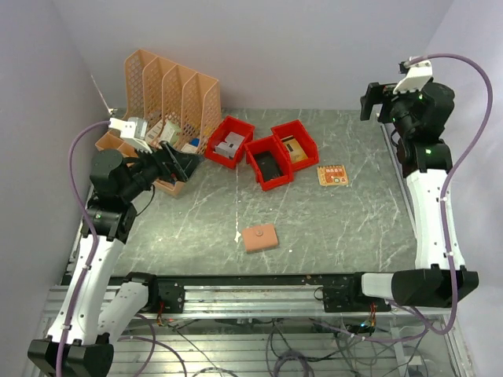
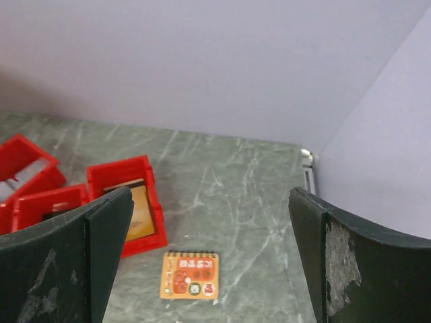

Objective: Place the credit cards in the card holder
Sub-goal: Open the card holder at the center of the board.

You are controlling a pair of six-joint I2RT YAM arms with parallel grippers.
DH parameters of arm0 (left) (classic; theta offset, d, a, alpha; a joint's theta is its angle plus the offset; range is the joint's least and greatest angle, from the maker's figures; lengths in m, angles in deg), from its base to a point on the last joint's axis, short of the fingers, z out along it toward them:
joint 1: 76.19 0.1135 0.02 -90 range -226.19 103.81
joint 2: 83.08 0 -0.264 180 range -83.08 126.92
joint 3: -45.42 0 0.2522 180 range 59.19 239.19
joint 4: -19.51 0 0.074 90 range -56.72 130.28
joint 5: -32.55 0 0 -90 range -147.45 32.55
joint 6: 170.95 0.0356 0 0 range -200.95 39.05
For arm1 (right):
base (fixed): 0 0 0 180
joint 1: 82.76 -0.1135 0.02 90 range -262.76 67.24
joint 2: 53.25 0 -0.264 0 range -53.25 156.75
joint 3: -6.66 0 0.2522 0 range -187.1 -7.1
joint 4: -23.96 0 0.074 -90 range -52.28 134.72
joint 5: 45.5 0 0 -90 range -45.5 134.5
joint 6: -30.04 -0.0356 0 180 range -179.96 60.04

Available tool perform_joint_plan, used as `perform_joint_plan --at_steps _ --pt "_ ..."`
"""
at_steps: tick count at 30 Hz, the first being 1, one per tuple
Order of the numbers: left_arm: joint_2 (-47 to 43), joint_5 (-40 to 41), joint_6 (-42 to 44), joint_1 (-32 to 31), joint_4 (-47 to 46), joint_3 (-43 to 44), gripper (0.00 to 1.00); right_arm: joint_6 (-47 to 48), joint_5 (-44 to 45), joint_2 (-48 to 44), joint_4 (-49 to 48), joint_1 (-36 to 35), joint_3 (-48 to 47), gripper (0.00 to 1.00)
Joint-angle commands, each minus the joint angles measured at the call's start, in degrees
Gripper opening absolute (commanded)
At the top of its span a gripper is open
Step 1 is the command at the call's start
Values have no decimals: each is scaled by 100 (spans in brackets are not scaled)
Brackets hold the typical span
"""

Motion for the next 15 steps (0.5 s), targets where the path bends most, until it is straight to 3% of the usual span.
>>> perform_joint_plan --at_steps 1,15 --pt "-50 -458 -381 45 -169 134 99 -494 -411 -41 433 -3 45 100" --pt "-451 -1116 -1235 45 -1501 -1749 97 239 -4415 -341 281 -3 1420 100"
